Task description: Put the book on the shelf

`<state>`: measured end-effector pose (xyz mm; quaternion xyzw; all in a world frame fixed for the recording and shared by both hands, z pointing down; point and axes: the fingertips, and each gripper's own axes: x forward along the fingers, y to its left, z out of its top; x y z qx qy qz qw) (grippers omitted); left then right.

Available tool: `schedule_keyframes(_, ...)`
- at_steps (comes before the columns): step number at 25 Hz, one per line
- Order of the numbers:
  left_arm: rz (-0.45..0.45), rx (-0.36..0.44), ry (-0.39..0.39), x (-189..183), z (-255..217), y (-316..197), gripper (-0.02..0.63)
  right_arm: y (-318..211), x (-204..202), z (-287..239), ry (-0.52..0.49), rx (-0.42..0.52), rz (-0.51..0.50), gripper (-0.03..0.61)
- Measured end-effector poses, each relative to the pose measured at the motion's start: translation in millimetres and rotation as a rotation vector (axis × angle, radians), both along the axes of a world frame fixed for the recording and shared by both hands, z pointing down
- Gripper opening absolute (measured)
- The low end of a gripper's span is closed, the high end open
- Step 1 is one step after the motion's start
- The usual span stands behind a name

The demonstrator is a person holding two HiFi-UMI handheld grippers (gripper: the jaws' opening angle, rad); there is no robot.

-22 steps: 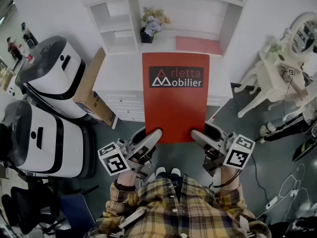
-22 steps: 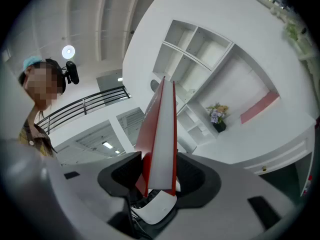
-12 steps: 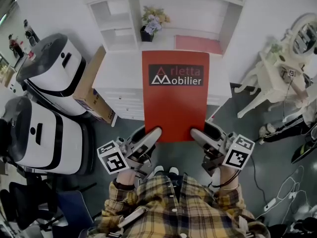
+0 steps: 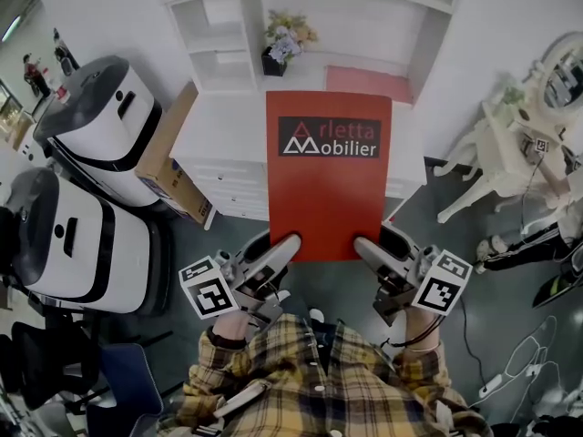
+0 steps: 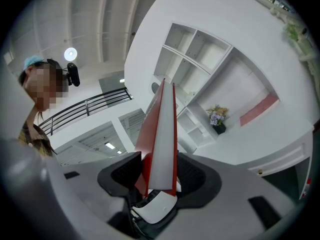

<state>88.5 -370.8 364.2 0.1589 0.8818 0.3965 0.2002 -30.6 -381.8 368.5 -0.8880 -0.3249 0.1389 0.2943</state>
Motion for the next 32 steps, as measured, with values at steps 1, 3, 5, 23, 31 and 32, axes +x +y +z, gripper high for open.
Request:
schedule_keyframes(1,-0.005,-0.001,-0.001,1,0,0,0.186,1,1,0,0.003,0.000,-0.002,0.225)
schedule_keyframes(3,-0.014,-0.006,0.001,1,1,2,0.186,3,0,1,0.007,-0.003,-0.006,0.225)
schedule_keyframes(5,-0.018,-0.010,0.004,-6,2,10,0.186,12,-7,3,0.010,-0.006,-0.009,0.225)
schedule_keyframes(23,0.007,-0.058,-0.006,6,-21,231,0.186,230,6,-21,0.004,-0.055,0.016,0.225)
schedule_keyframes(31,0.028,-0.105,-0.002,28,-36,316,0.186,313,28,-35,0.007,-0.107,0.037,0.227)
schedule_keyframes(32,0.033,-0.103,-0.001,30,-38,327,0.186,324,30,-37,0.006,-0.108,0.043,0.227)
